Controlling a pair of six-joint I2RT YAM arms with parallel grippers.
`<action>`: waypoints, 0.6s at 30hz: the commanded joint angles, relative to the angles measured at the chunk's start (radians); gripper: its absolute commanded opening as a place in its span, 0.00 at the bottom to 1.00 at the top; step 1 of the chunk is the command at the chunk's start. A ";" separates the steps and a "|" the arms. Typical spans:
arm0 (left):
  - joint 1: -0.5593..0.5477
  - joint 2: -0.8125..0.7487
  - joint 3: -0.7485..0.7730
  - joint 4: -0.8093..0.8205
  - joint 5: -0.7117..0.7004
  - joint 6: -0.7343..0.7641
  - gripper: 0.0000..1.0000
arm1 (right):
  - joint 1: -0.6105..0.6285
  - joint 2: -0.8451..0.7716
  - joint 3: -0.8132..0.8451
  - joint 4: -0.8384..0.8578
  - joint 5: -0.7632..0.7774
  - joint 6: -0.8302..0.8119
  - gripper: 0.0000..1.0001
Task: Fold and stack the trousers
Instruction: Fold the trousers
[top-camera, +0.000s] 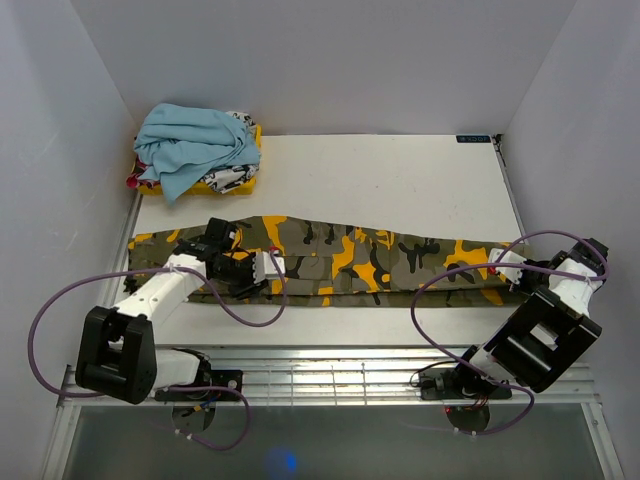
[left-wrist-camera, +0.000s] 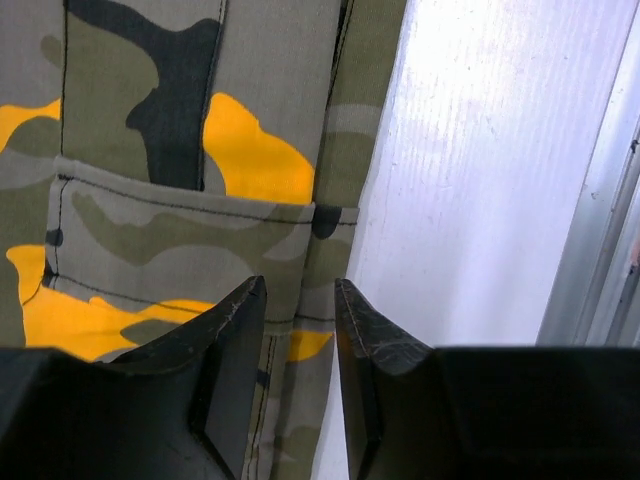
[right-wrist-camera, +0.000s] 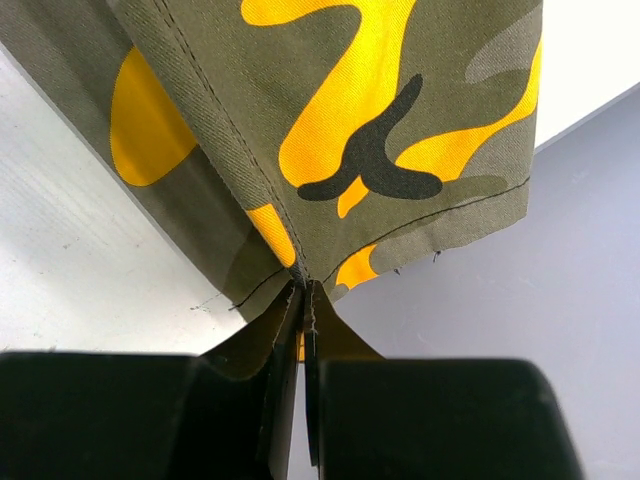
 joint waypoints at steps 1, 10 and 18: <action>-0.043 -0.005 -0.032 0.097 -0.044 -0.053 0.46 | 0.001 -0.007 0.032 -0.012 -0.013 -0.229 0.08; -0.094 0.044 -0.069 0.226 -0.099 -0.094 0.47 | 0.006 -0.003 0.034 -0.012 -0.005 -0.228 0.08; -0.095 0.057 -0.096 0.259 -0.130 -0.105 0.17 | 0.006 0.006 0.057 -0.008 -0.008 -0.217 0.08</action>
